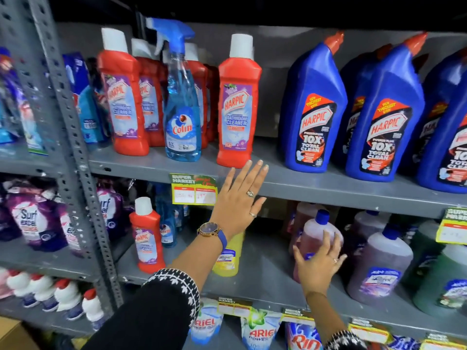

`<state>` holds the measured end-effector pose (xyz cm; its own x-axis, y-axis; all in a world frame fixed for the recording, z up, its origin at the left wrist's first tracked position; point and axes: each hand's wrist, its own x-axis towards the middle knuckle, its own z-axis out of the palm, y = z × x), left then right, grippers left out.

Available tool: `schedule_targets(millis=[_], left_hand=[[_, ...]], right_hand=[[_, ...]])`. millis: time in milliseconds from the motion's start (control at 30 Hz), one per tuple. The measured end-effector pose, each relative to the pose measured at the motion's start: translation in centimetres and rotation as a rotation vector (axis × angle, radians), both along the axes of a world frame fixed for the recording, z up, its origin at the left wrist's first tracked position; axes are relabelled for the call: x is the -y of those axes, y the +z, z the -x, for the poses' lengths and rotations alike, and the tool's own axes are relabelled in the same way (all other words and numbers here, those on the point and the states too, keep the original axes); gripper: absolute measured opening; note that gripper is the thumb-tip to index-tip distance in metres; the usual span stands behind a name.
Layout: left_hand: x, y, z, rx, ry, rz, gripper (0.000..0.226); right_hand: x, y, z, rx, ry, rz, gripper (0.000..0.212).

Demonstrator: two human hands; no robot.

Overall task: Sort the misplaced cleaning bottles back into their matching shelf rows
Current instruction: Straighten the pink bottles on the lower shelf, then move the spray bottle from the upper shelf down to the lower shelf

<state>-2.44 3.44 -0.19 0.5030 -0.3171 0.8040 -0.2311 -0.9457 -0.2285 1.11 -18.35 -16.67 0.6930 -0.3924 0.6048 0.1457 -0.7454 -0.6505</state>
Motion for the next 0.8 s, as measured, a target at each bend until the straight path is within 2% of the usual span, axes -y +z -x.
schedule_targets(millis=[267, 400, 533, 633, 700, 800], left_hand=[[-11.0, 1.9, 1.7, 0.055, 0.106, 0.019, 0.064], [-18.8, 2.5, 2.6, 0.095, 0.187, 0.038, 0.065], [-26.3, 3.4, 3.2, 0.106, 0.262, 0.088, 0.064], [-31.0, 4.0, 3.1, 0.137, 0.313, 0.106, 0.064], [-33.5, 4.3, 2.7, 0.161, 0.341, 0.139, 0.065], [-35.9, 4.1, 1.6, 0.148, 0.257, 0.142, 0.068]], right_hand=[[-13.5, -3.8, 4.2, -0.019, 0.388, 0.133, 0.096], [-22.9, -3.5, 6.7, -0.029, 0.582, 0.109, 0.085], [-32.1, -0.1, 8.9, 0.11, 0.756, 0.06, 0.063], [-37.5, 4.4, 10.2, 0.293, 0.875, -0.002, 0.058], [-40.0, 7.8, 10.2, 0.417, 0.89, -0.054, 0.052], [-42.8, 13.6, 9.0, 0.595, 0.808, -0.128, 0.046]])
